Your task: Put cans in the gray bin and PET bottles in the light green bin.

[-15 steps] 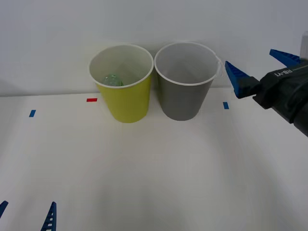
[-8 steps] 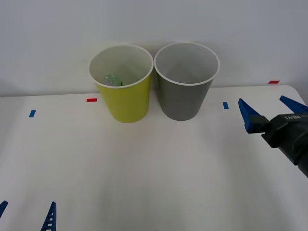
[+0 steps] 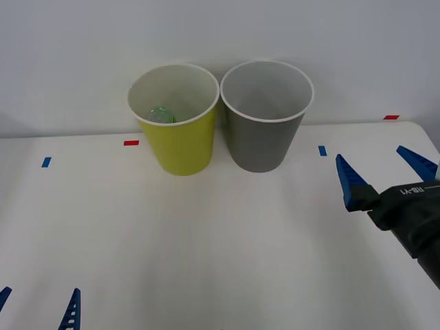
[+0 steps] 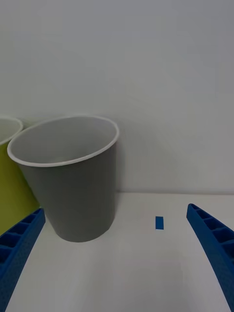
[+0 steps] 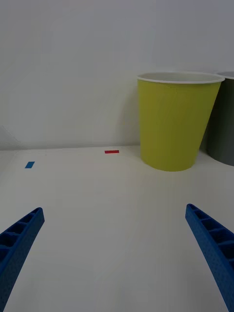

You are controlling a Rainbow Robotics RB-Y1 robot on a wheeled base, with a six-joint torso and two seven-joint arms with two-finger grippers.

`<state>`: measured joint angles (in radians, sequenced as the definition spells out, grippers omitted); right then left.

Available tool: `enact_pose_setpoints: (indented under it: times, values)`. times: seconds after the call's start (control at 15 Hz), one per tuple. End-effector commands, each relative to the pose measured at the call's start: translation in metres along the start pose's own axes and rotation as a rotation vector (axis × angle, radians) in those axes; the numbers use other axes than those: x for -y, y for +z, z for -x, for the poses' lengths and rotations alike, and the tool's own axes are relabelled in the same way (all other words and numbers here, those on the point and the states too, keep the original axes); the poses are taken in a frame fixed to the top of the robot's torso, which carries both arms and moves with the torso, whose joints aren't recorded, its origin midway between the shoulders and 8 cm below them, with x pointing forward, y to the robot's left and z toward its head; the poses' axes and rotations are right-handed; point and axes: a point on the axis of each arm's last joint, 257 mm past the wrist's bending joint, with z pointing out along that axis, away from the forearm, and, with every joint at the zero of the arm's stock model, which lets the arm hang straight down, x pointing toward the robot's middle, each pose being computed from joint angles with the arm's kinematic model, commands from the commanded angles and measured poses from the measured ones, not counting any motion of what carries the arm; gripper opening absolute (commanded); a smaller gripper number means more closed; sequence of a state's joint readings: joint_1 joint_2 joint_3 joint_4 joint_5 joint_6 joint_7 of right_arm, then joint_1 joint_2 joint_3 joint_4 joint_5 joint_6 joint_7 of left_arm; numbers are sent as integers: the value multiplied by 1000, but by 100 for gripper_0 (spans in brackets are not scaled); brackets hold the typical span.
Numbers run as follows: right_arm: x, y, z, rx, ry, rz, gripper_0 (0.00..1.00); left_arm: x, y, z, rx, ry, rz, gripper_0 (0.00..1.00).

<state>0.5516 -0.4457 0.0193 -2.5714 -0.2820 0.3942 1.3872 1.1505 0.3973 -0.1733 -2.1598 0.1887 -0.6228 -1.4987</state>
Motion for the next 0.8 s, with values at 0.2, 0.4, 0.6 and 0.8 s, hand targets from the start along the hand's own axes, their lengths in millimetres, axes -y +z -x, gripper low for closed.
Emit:
enact_pose_setpoints:
  times: [0.2, 0.4, 0.6, 0.8]
  values:
    - [29, -30, -67, 33, -35, -64, 100, 0, 0, 0, 0, 0, 0, 100]
    - [41, -57, -98, 50, -27, -101, 100, 0, 0, 0, 0, 0, 0, 100]
    - [44, -82, -121, 61, -16, -116, 100, 0, 0, 0, 0, 0, 0, 100]
    - [42, -106, -130, 52, -9, -124, 100, 0, 0, 0, 0, 0, 0, 100]
